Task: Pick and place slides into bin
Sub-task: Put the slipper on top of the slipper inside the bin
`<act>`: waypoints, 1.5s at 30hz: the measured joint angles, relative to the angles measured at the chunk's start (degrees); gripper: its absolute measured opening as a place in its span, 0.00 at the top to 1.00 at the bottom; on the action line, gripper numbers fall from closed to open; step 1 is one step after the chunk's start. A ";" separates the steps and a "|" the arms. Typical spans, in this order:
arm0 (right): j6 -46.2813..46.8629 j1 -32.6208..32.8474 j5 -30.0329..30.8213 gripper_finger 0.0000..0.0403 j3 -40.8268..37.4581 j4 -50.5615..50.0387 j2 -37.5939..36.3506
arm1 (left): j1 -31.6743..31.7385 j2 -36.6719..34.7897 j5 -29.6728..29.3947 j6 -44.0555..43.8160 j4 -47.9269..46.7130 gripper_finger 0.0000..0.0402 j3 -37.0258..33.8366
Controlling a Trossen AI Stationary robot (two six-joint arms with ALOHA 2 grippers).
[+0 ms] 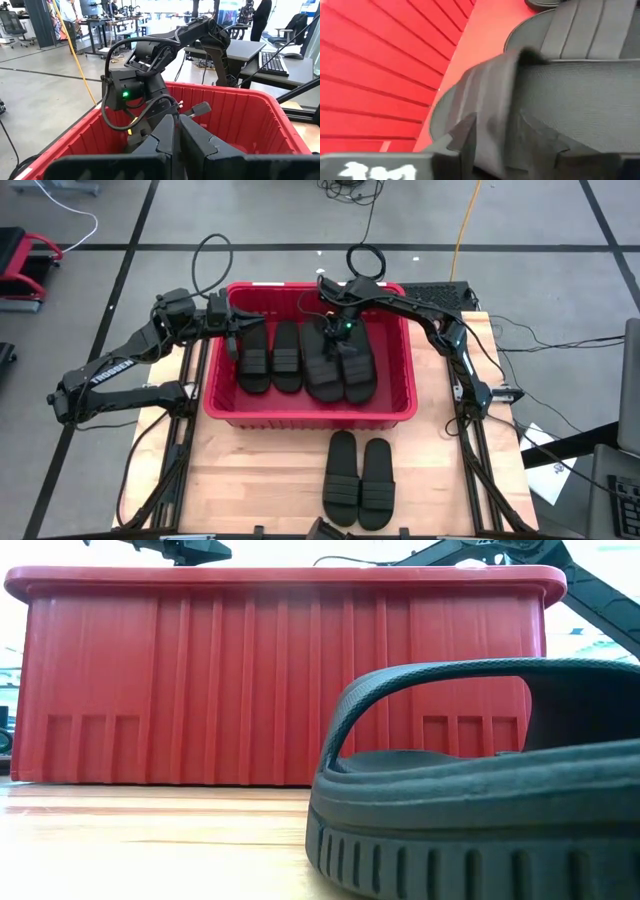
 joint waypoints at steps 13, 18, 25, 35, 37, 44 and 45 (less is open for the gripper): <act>7.20 0.11 1.21 0.64 0.00 4.61 -5.05 | 0.00 0.00 -0.08 -0.80 -0.07 0.94 0.00; 12.11 -0.47 4.47 0.68 0.00 13.21 -12.66 | 0.02 0.00 -5.21 -3.82 -3.26 0.94 0.04; 20.21 -2.31 3.14 0.97 0.04 18.45 -26.12 | 1.18 2.31 -2.95 -7.91 -12.99 0.94 0.07; 37.53 -2.03 6.12 1.00 -11.01 31.81 -42.03 | 1.11 5.27 4.00 5.58 -10.73 0.94 4.89; 42.84 -0.98 6.65 1.00 -19.68 38.73 -46.21 | 1.11 4.76 4.89 8.20 -9.74 0.94 6.46; 59.99 3.69 21.96 1.00 -58.97 76.57 -65.62 | 1.47 5.51 1.30 4.99 -18.18 0.94 11.78; 62.82 3.67 24.55 1.00 -63.99 83.04 -68.34 | 1.51 6.32 1.11 4.39 -21.42 0.94 12.56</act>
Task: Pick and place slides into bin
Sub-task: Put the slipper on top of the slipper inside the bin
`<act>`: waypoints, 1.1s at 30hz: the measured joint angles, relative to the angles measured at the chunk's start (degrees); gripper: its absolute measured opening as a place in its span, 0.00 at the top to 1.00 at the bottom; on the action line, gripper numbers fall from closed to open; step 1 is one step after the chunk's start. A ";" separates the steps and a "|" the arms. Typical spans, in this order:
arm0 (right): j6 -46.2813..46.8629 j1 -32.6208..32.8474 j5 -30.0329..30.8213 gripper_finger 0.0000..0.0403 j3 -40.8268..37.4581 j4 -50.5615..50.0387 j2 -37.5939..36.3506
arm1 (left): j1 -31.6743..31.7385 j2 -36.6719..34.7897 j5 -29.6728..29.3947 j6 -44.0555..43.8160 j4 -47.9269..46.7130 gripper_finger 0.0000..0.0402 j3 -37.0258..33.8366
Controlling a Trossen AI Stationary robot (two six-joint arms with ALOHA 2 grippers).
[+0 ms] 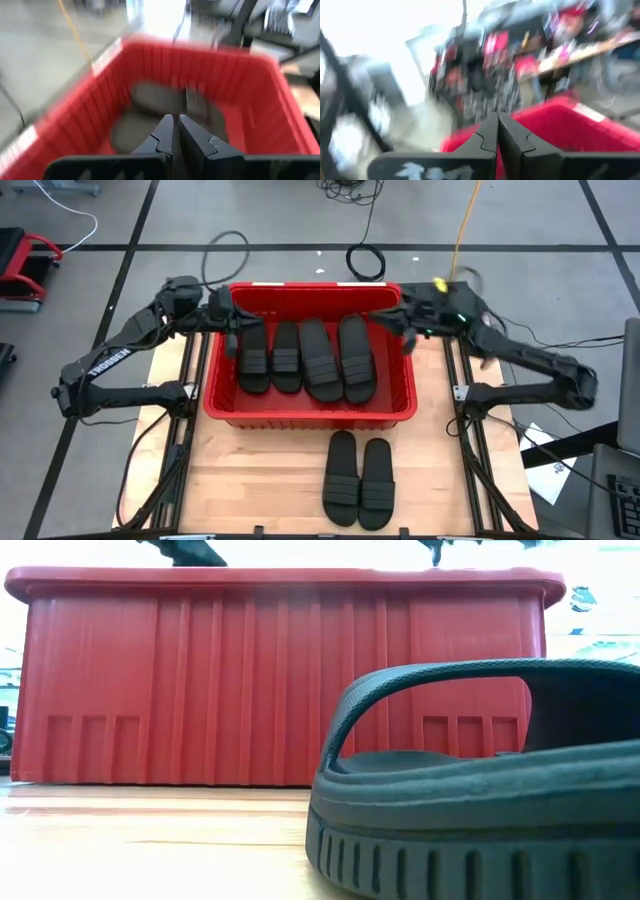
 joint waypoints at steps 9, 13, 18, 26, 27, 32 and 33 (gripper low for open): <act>6.24 -0.96 6.94 1.00 -15.50 0.79 -8.69 | -1.49 17.71 -1.38 -1.67 -19.21 0.94 13.01; 5.10 -3.27 7.00 1.00 -15.48 1.03 -8.74 | -3.39 28.42 -0.07 0.69 -24.92 0.94 22.75; 4.78 -7.09 6.44 1.00 -15.46 0.71 -10.83 | -3.58 38.17 2.47 2.67 -30.48 0.94 31.29; 6.17 -12.94 -2.86 1.00 -15.43 -2.13 -12.88 | -1.23 44.57 2.19 4.37 -34.85 0.94 32.92; 6.51 -13.30 -4.05 1.00 -15.43 -2.21 -12.88 | -0.98 45.32 1.05 4.39 -35.77 0.94 32.92; 7.02 -13.82 -6.64 1.00 -15.43 -2.56 -12.88 | -1.19 49.58 -4.04 3.54 -38.36 0.94 32.90; 6.98 -13.81 -6.85 1.00 -15.43 -2.66 -12.88 | -1.24 50.46 -4.33 3.06 -38.47 0.94 32.89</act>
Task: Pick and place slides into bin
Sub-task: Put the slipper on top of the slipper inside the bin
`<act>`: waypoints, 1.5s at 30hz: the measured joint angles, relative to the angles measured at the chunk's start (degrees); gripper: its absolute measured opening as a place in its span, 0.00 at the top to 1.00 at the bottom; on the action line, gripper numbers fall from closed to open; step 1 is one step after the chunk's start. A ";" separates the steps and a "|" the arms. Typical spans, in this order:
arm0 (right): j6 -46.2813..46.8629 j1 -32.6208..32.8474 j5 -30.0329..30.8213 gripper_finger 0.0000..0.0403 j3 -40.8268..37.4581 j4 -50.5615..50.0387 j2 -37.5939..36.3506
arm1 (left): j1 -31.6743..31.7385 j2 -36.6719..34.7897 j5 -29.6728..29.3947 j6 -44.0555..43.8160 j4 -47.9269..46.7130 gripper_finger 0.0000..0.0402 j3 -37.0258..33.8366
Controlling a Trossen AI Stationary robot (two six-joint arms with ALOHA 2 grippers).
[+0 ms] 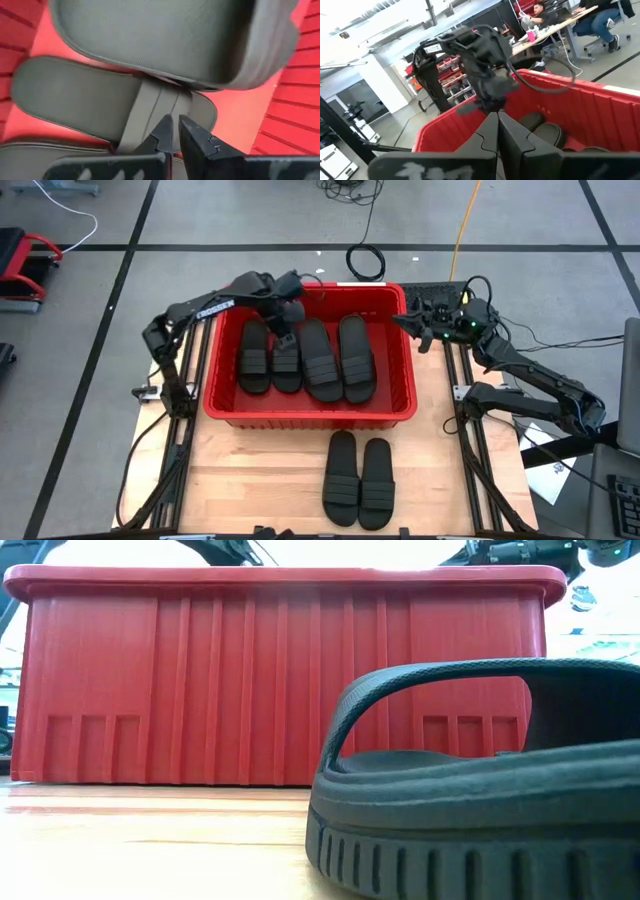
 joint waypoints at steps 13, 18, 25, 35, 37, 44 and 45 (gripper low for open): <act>-1.82 -0.39 -3.55 1.00 0.00 -1.55 -0.07 | -3.51 5.67 -15.06 1.37 9.21 0.94 -0.06; -2.10 -0.42 -4.56 1.00 0.00 -1.58 -0.26 | -3.94 5.65 -18.71 7.10 12.28 0.94 -0.06; -1.86 -0.42 -4.52 1.00 0.00 -1.68 -1.36 | -2.44 5.65 -20.84 5.80 6.39 0.94 -0.08; -2.77 -0.42 -4.08 1.00 -0.02 -2.01 -1.51 | -2.25 6.30 -18.75 3.21 7.98 0.94 -0.82; -2.85 -0.42 -4.07 1.00 -0.02 -2.01 -1.49 | -2.25 6.60 -18.75 3.17 8.49 0.94 -0.84; -2.91 -0.42 -4.06 1.00 -0.02 -1.98 -1.51 | -2.28 9.19 -18.68 5.72 9.74 0.94 -0.84; -2.91 -0.42 -4.06 1.00 -0.02 -2.01 -1.51 | -2.40 9.58 -18.66 6.28 9.74 0.94 -0.84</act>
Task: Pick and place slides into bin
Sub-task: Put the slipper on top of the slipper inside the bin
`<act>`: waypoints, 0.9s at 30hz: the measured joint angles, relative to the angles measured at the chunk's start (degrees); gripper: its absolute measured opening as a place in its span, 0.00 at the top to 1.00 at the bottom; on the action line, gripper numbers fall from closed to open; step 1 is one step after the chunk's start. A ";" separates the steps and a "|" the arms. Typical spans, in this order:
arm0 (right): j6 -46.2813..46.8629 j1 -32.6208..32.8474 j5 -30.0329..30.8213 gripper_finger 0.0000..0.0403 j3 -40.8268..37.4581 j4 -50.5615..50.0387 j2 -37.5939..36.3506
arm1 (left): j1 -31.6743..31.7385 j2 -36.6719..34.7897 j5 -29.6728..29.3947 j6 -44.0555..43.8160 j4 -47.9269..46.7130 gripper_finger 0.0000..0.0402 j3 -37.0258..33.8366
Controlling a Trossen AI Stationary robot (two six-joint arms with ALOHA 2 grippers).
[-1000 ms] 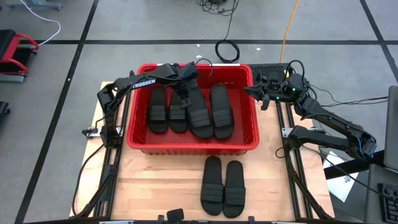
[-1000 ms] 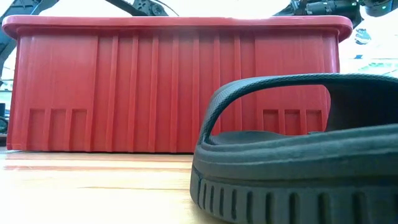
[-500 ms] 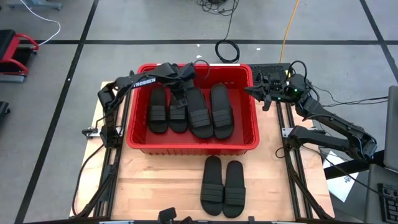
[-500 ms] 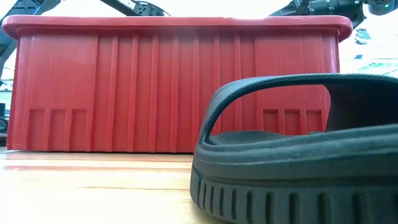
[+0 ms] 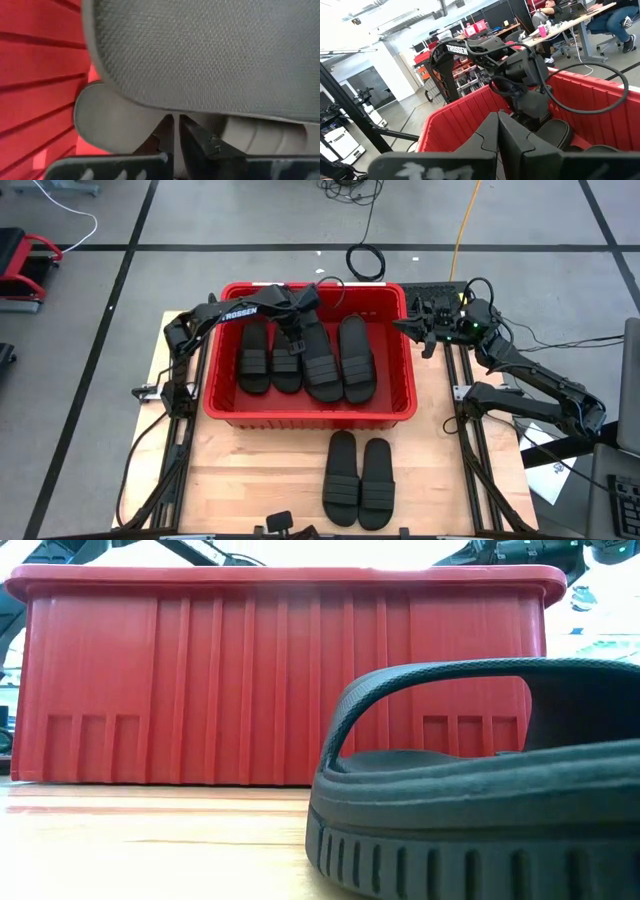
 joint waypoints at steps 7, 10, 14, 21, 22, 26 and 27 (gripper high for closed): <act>0.00 0.00 -0.01 1.00 0.00 0.02 0.00 | -0.26 0.90 0.00 1.25 3.94 0.94 0.00; -0.06 0.00 -0.02 1.00 0.00 0.02 0.00 | -0.24 0.90 0.00 1.23 5.20 0.94 0.00; -0.21 0.00 -0.01 1.00 0.00 0.02 0.00 | -0.24 0.90 0.08 1.26 5.50 0.94 0.00; -0.71 0.00 -0.02 1.00 0.00 0.02 0.00 | -0.31 0.90 0.46 1.78 4.85 0.94 0.00; -0.87 0.00 -0.02 1.00 0.00 0.02 0.01 | -0.45 0.90 0.46 2.59 4.91 0.94 0.00; -0.87 0.00 -0.02 1.00 0.00 0.02 0.00 | -1.28 0.90 0.35 5.28 6.41 0.94 0.00; -0.87 0.00 -0.03 1.00 0.00 0.02 0.01 | -1.52 0.90 0.35 5.32 7.01 0.94 0.00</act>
